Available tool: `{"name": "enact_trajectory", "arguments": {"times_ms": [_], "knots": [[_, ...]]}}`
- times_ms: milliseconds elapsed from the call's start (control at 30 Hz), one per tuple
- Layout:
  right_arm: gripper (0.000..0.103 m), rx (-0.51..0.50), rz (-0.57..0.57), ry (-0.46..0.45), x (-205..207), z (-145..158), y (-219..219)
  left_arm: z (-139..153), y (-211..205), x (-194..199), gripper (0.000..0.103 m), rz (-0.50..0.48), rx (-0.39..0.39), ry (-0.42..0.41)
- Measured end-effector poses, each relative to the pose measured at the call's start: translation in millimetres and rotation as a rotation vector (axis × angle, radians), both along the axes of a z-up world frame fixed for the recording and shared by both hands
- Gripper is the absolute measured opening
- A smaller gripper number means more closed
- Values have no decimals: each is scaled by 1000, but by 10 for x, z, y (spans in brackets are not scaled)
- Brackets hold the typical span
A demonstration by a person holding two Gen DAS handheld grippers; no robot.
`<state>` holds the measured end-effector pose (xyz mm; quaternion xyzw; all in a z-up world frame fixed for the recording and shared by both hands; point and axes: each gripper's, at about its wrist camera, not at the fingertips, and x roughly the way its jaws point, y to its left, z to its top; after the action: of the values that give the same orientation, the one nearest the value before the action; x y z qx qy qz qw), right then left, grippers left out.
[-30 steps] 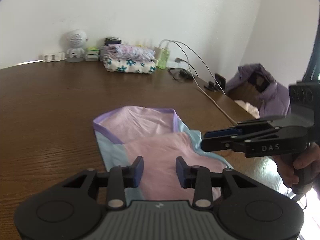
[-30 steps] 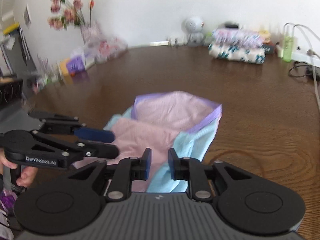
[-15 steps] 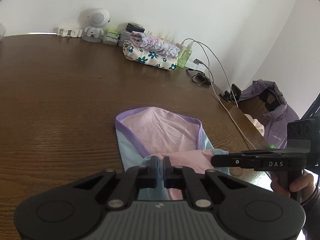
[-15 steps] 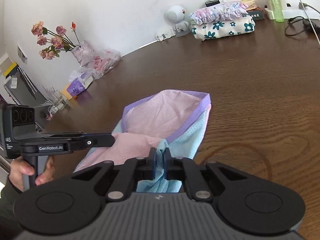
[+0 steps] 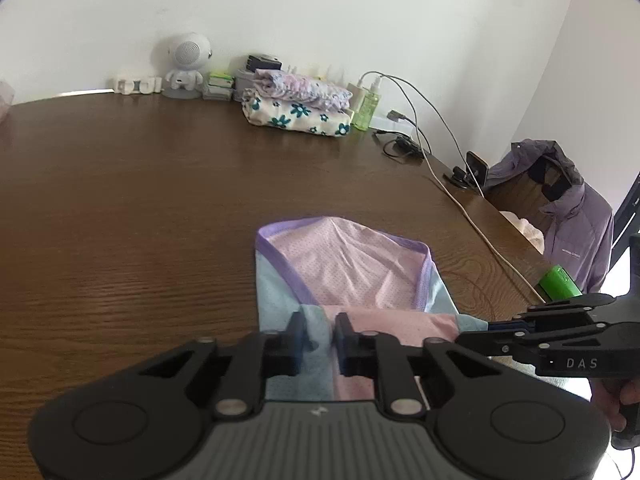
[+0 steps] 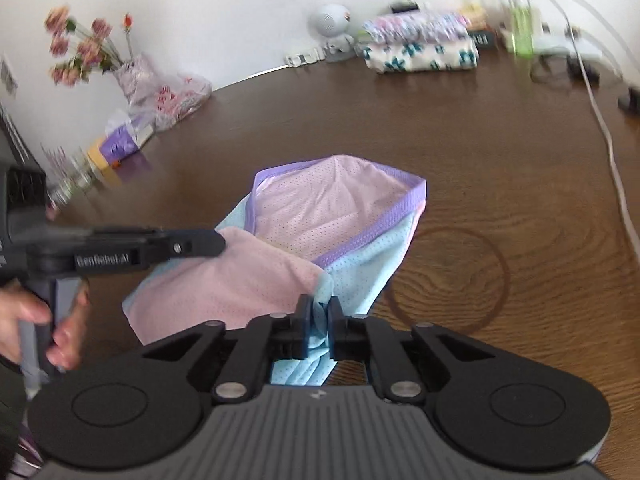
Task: Fold clothes
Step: 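Press the folded end flat with the right tool and release it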
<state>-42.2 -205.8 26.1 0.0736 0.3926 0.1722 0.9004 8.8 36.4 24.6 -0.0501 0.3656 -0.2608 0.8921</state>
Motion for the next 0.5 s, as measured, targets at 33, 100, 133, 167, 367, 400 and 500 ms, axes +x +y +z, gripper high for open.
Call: {"name": "enact_trajectory", "arguments": {"times_ms": [33, 100, 133, 167, 367, 400, 500], "knots": [[17, -45, 7, -32, -52, 44, 41, 29, 67, -24, 28, 22, -3, -17], [20, -81, 7, -81, -132, 148, 64, 72, 206, -61, 27, 99, 21, -26], [20, -88, 6, -105, -166, 202, 69, 91, 232, -73, 26, 135, 45, -23], [20, -95, 5, -129, -200, 257, 74, 109, 257, -85, 26, 170, 68, -19], [20, -69, 191, -158, -346, 299, 394, 240, 144, -372, 42, 74, 22, -29], [20, -78, 220, -166, -400, 269, 415, 235, 177, -413, 55, 52, -2, -16], [33, -143, 322, -251, -698, 237, 419, 184, 264, -537, 67, -28, -53, 9]]}}
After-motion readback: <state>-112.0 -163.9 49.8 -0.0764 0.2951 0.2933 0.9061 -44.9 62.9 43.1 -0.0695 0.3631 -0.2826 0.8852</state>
